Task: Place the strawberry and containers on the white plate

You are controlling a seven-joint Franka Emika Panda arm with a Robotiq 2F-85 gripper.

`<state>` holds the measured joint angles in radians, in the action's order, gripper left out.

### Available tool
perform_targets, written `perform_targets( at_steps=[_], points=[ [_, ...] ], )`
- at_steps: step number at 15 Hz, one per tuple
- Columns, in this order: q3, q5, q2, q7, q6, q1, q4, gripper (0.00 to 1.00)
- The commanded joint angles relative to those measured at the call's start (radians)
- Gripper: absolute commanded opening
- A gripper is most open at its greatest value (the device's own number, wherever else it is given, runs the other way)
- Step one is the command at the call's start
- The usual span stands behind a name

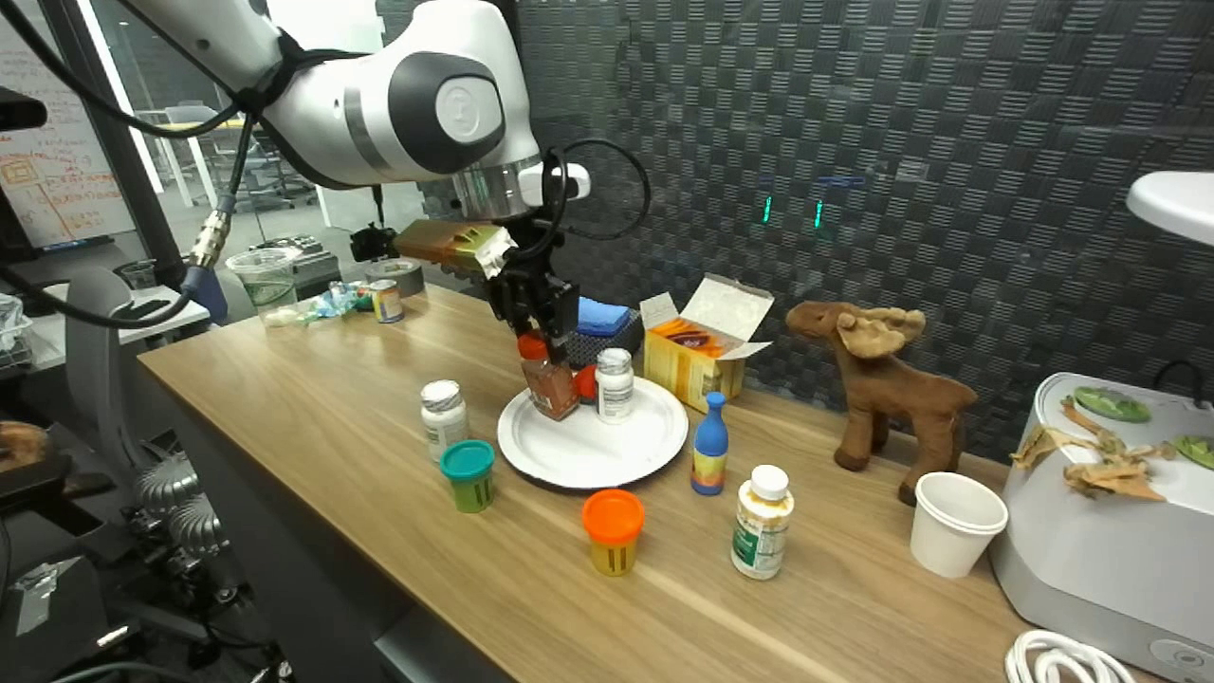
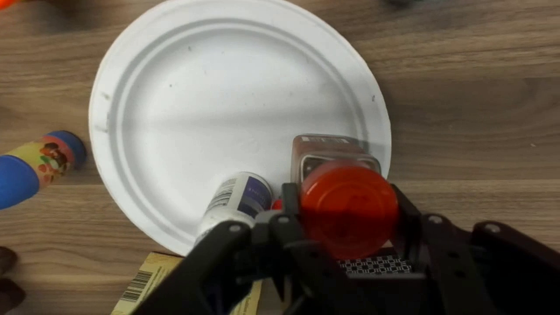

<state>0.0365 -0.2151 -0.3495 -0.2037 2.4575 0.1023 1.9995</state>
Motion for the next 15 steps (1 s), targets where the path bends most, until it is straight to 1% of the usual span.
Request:
perform_targets(
  at_steps=[1, 3, 4, 5, 6, 8, 9, 10, 13, 15],
  points=[
    [0.008, 0.030, -0.020, 0.083, -0.008, 0.000, -0.034, 0.24],
    [0.009, 0.032, -0.021, 0.122, -0.015, -0.005, -0.039, 0.24],
    [0.012, 0.038, -0.021, 0.144, -0.024, -0.009, -0.042, 0.28],
    [0.012, 0.039, -0.019, 0.159, -0.028, -0.010, -0.043, 0.74],
    [0.012, 0.041, -0.018, 0.172, -0.031, -0.010, -0.044, 0.75],
    [0.014, 0.044, -0.011, 0.196, -0.038, -0.011, -0.041, 0.89],
    [0.014, 0.044, -0.008, 0.202, -0.042, -0.011, -0.041, 0.98],
    [0.012, 0.042, -0.002, 0.204, -0.046, -0.010, -0.040, 1.00],
    [0.007, 0.042, 0.021, 0.196, -0.057, -0.007, -0.031, 1.00],
    [0.010, 0.060, 0.063, 0.176, -0.074, -0.005, -0.005, 1.00]
  ],
)
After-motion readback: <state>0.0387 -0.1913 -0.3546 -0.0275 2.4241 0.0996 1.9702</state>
